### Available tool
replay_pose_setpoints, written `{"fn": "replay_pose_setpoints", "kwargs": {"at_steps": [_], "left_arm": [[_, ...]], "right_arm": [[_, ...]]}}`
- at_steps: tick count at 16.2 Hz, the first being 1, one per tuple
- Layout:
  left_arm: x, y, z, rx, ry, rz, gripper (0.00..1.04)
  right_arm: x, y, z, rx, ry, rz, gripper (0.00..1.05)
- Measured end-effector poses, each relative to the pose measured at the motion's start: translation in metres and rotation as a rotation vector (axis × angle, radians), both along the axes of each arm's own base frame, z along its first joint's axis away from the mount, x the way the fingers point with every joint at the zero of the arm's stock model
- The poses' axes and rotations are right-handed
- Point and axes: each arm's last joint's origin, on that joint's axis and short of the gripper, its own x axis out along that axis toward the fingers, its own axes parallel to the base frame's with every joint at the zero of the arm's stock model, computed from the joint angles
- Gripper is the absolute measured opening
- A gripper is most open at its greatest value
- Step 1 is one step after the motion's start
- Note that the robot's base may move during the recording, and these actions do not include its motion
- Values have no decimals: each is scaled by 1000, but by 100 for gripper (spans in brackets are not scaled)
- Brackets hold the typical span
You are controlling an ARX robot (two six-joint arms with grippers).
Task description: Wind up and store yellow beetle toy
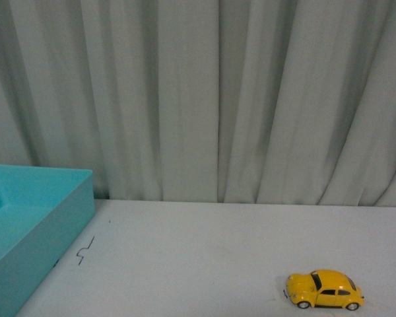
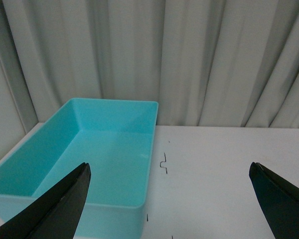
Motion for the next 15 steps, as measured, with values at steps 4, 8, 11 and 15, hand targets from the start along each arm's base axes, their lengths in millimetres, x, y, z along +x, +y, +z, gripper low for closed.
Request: {"fn": "replay_pose_setpoints", "kwargs": {"at_steps": [4,8,11,15], "left_arm": [[0,0,0,0,0,0,98],[0,0,0,0,0,0,98],[0,0,0,0,0,0,98],[0,0,0,0,0,0,98]], "right_arm": [[0,0,0,0,-2,0,98],[0,0,0,0,2,0,98],[0,0,0,0,1,0,98],[0,0,-1,3,9,5,98]]}}
